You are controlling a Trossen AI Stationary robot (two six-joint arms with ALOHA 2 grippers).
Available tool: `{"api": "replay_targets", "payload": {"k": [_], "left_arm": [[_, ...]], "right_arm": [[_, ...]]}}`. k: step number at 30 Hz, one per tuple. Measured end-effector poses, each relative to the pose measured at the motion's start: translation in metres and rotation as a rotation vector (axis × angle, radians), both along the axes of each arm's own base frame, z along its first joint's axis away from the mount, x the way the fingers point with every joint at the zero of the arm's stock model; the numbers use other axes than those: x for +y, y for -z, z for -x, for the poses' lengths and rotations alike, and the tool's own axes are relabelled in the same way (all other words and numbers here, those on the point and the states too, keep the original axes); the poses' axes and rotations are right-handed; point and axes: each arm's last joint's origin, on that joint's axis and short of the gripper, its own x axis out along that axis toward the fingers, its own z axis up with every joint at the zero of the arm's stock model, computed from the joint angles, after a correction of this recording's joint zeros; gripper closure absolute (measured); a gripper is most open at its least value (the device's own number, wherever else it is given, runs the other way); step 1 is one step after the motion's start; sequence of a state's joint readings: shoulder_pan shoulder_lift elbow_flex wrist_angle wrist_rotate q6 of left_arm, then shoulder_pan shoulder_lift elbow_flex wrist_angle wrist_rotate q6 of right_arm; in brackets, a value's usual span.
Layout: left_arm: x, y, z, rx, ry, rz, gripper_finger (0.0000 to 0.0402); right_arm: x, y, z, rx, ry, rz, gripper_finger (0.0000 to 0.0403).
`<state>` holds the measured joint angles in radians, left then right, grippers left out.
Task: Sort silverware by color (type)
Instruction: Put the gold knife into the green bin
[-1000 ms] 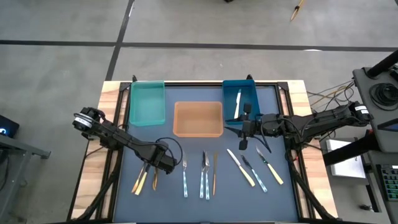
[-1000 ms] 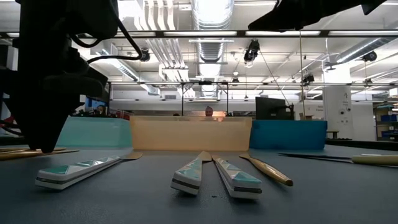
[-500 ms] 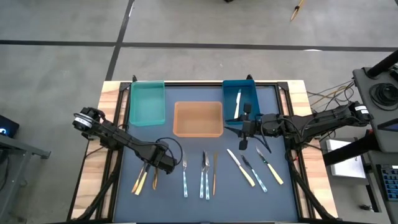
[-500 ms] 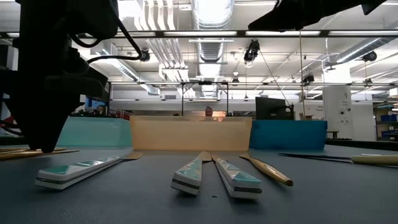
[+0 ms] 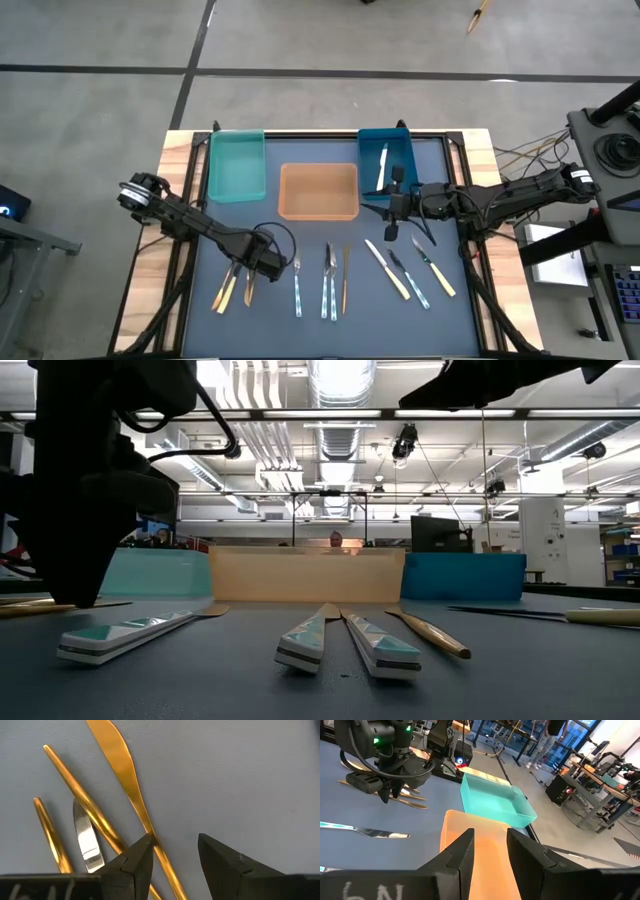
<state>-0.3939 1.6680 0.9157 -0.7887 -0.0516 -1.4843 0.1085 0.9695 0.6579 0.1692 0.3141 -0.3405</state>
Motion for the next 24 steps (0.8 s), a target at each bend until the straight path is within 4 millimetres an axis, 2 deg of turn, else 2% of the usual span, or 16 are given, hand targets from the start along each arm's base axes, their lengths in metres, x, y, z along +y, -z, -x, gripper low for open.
{"api": "replay_targets", "payload": {"k": [13,17,24], "left_arm": [[-0.003,0.012,0.001,0.042,0.018,-0.033,0.0270],[-0.003,0.011,0.002,0.042,0.019,-0.033,0.0298],[-0.002,0.011,0.004,0.066,0.010,-0.043,0.0377]], "right_arm": [[0.000,0.000,0.000,0.000,0.001,0.000,0.0296],[0.000,0.000,0.000,0.001,0.000,0.001,0.0296],[0.000,0.000,0.000,0.000,0.000,0.000,0.0296]]}}
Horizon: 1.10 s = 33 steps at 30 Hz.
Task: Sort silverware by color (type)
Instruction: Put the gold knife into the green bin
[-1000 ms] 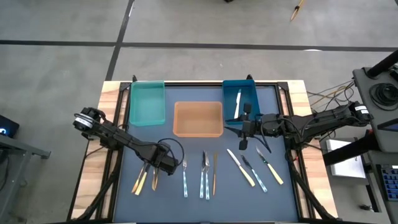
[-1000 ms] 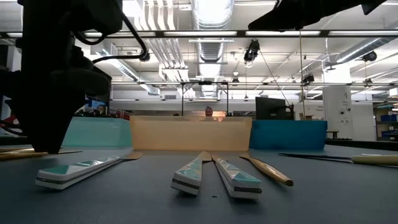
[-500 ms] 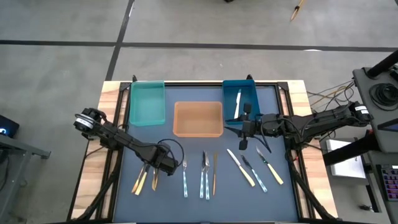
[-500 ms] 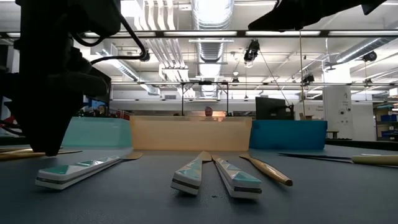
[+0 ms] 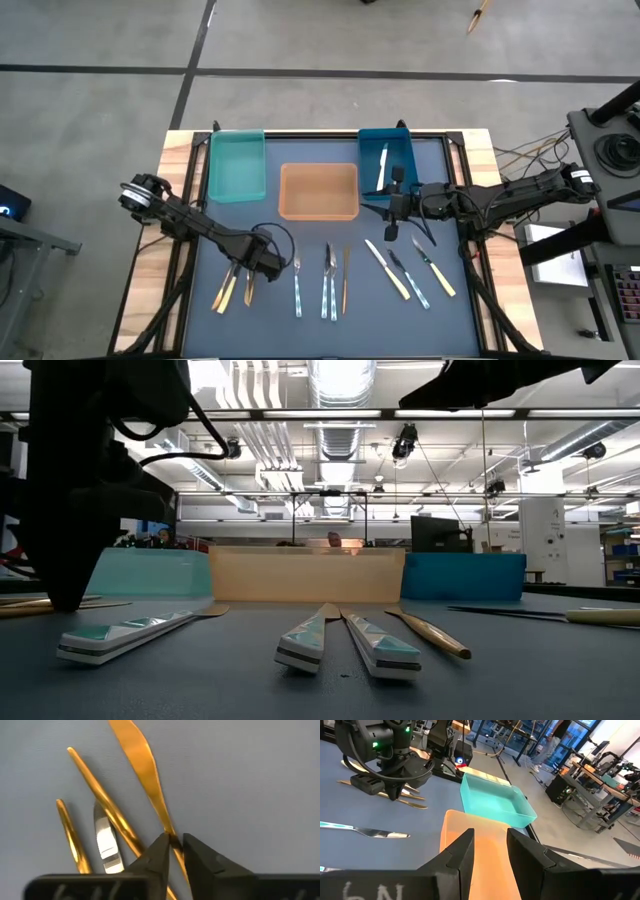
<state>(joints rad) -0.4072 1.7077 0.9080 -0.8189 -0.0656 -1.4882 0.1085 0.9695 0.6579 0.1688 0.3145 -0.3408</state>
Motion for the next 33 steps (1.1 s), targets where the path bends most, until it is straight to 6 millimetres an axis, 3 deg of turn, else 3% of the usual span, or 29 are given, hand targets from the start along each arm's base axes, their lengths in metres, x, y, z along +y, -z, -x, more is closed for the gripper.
{"api": "replay_targets", "payload": {"k": [3,13,18,29,33], "left_arm": [[0.000,0.000,0.000,0.001,-0.012,-0.002,0.0395],[-0.002,-0.010,-0.001,0.005,0.008,0.005,0.0401],[-0.002,-0.021,0.000,-0.010,0.018,0.022,0.0400],[-0.003,-0.022,0.002,-0.021,0.015,-0.012,0.0401],[-0.005,-0.022,0.004,-0.015,0.025,-0.019,0.0383]], "right_arm": [[0.000,0.000,0.000,0.000,0.000,-0.001,0.0296],[0.000,0.000,0.000,-0.001,0.001,-0.006,0.0296],[0.000,0.000,0.000,0.000,0.001,-0.004,0.0296],[0.000,0.000,0.000,0.003,0.000,0.000,0.0296],[0.000,0.000,0.000,0.004,0.000,0.001,0.0296]]}}
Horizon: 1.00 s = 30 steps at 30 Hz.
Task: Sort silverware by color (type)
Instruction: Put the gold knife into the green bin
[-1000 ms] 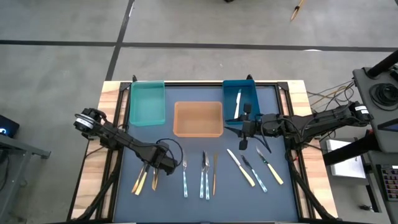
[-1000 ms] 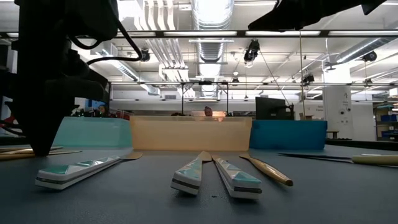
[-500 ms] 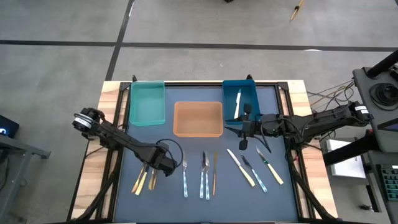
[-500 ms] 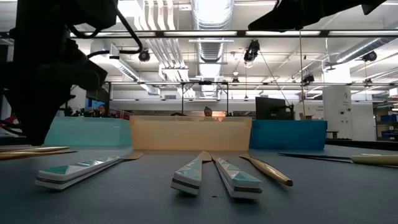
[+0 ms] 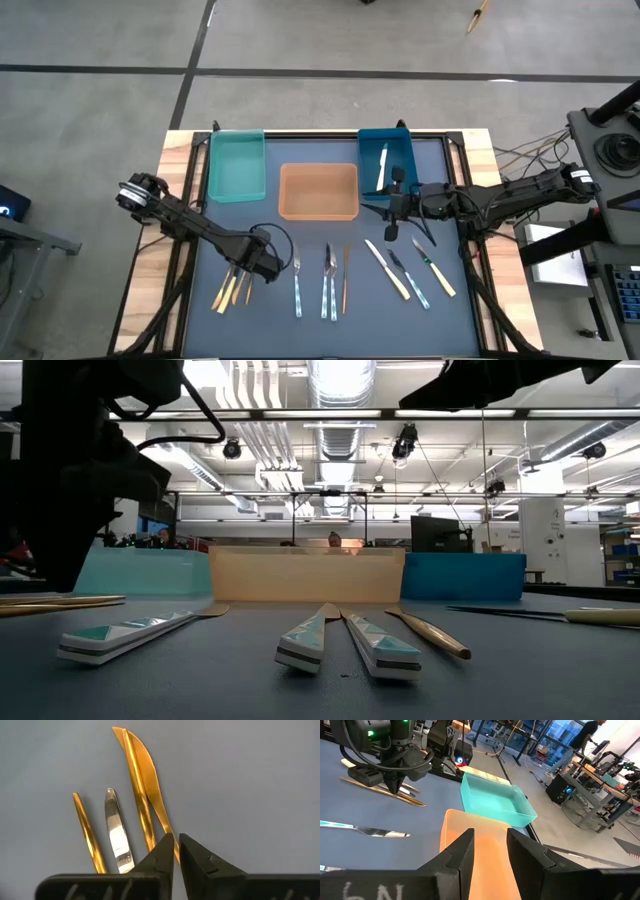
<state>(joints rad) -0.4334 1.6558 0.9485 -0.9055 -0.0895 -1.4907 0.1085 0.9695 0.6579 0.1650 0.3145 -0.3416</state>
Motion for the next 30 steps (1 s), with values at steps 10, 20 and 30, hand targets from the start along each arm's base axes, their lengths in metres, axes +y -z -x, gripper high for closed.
{"api": "replay_targets", "payload": {"k": [10,20,30], "left_arm": [[-0.013,0.004,0.007,-0.008,0.020,-0.028,0.0288],[-0.018,0.018,0.001,-0.030,0.019,-0.027,0.0274],[-0.020,0.024,0.000,-0.026,0.008,-0.031,0.0339]], "right_arm": [[0.000,0.000,0.000,0.004,0.000,0.000,0.0296],[0.000,0.000,0.000,0.003,0.001,-0.001,0.0296],[0.000,0.000,0.000,0.003,0.001,-0.001,0.0296]]}}
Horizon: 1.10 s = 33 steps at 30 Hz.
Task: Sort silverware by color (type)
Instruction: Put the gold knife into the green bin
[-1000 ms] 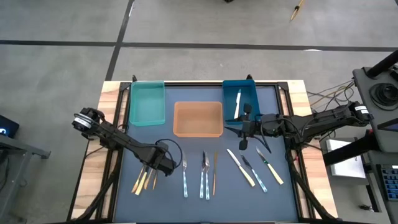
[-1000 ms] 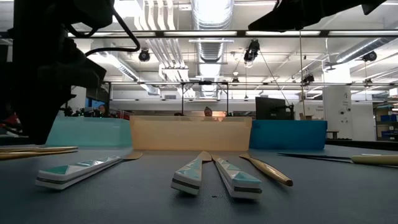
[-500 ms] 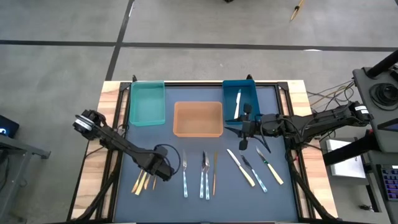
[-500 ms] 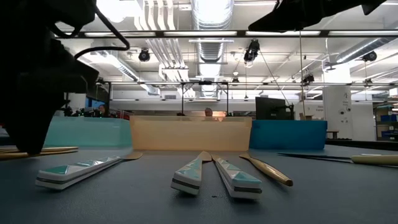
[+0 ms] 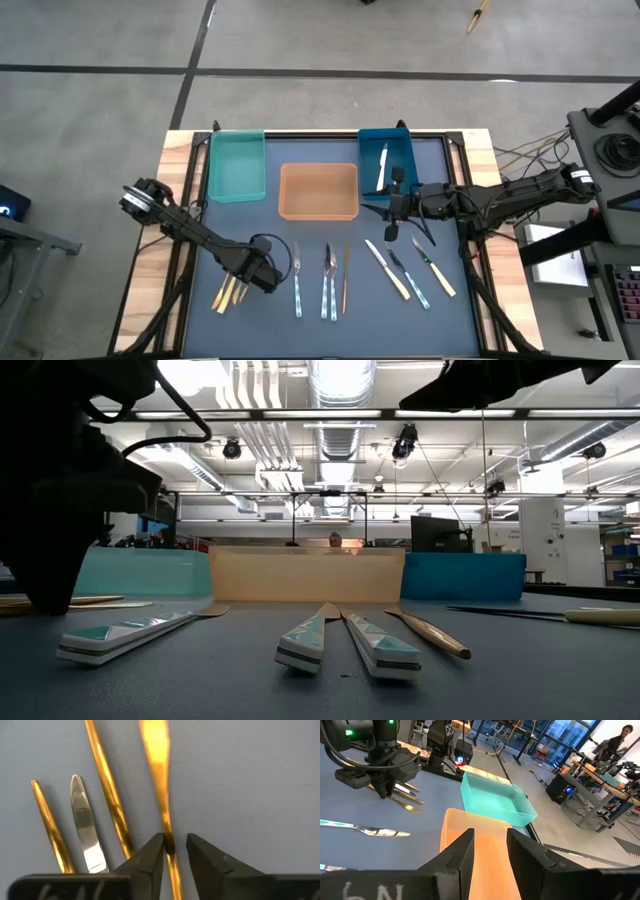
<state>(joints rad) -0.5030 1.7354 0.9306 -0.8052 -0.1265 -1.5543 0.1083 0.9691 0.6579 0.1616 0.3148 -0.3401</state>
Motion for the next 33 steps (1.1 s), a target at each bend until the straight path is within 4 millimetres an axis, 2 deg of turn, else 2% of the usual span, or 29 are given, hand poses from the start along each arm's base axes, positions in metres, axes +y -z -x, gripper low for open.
{"api": "replay_targets", "payload": {"k": [5,12,23,33], "left_arm": [[-0.001,0.003,-0.002,0.000,-0.009,0.005,0.0390],[-0.001,0.000,-0.001,-0.008,-0.019,0.012,0.0398],[0.006,-0.028,0.007,-0.056,-0.012,-0.006,0.0401],[0.017,-0.065,0.016,-0.232,-0.028,-0.064,0.0401]], "right_arm": [[0.000,0.000,0.000,0.000,0.000,0.000,0.0296],[0.000,0.000,0.000,0.000,0.000,0.000,0.0296],[0.000,0.000,0.000,0.000,0.000,0.001,0.0296],[0.000,0.000,0.000,0.001,-0.001,0.002,0.0296]]}}
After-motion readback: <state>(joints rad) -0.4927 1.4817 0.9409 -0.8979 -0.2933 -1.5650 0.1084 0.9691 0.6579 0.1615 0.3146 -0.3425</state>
